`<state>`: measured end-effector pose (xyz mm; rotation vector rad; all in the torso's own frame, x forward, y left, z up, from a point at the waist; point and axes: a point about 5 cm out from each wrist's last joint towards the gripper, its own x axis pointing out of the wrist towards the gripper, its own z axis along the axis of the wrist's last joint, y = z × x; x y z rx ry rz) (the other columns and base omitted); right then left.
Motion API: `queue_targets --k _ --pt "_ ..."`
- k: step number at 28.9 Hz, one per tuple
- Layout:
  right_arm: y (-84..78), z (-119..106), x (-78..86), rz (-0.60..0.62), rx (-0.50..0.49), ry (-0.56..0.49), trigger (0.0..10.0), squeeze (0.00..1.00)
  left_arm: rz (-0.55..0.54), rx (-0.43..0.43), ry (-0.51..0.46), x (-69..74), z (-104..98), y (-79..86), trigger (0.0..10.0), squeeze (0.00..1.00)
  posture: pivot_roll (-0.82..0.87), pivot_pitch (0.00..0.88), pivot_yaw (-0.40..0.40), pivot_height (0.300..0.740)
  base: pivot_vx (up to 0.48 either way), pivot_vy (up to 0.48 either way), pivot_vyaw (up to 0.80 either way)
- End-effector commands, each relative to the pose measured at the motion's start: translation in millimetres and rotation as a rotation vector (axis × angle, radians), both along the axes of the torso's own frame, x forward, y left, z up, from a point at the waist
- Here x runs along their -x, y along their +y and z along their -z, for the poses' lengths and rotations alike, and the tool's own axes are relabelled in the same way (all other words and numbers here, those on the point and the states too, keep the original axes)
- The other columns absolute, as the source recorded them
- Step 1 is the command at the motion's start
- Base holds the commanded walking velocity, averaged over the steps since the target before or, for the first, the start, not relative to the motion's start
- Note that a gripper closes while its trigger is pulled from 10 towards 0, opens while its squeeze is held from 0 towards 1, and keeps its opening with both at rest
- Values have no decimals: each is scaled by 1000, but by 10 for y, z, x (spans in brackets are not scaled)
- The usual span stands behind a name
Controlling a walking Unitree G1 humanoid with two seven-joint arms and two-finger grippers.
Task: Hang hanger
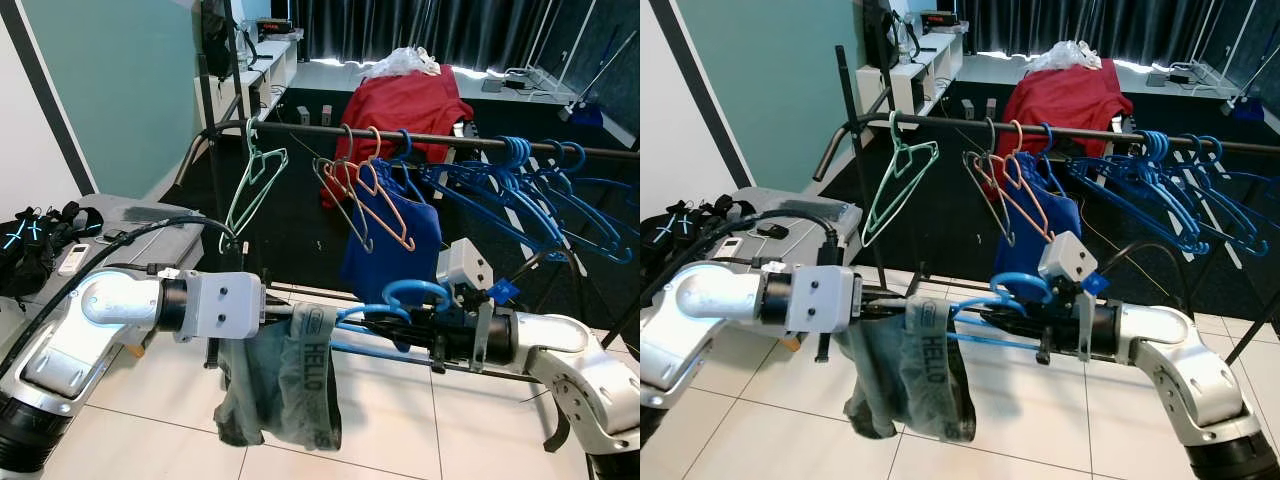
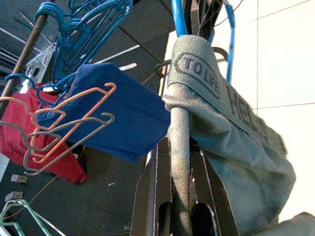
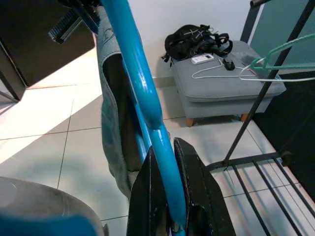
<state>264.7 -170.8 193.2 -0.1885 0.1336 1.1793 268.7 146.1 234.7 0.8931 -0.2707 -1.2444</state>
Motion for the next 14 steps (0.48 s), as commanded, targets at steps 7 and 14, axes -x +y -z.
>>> queue_targets --k 7,14 --pt "23 2 -43 29 -18 -13 0 0 71 17 90 72 -39 -85 10000 325 -19 0 15 740 0 0 0" --pt "35 -4 -67 46 -39 -24 0 0 38 92 166 29 -133 28 10000 1000 -16 0 15 740 0 0 0"
